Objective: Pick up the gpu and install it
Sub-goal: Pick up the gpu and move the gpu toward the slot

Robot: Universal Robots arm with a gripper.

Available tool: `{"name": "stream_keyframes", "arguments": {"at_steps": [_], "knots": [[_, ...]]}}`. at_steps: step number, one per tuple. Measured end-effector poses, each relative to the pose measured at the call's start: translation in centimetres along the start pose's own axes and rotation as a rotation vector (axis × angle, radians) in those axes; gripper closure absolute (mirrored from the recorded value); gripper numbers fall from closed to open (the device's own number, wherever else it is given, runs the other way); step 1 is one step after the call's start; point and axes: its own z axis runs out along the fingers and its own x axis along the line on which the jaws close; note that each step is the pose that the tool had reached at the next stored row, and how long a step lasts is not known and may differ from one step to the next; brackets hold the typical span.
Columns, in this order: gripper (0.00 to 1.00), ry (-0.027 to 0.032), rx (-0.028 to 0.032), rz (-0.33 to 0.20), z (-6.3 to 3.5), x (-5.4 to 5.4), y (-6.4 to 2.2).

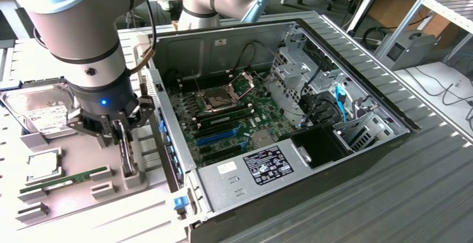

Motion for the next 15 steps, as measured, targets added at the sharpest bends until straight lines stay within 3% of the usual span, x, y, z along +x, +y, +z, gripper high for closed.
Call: {"name": "stream_keyframes", "arguments": {"at_steps": [15], "knots": [[0.73,0.0,0.0,0.0,-0.06,0.0,0.0]]}}
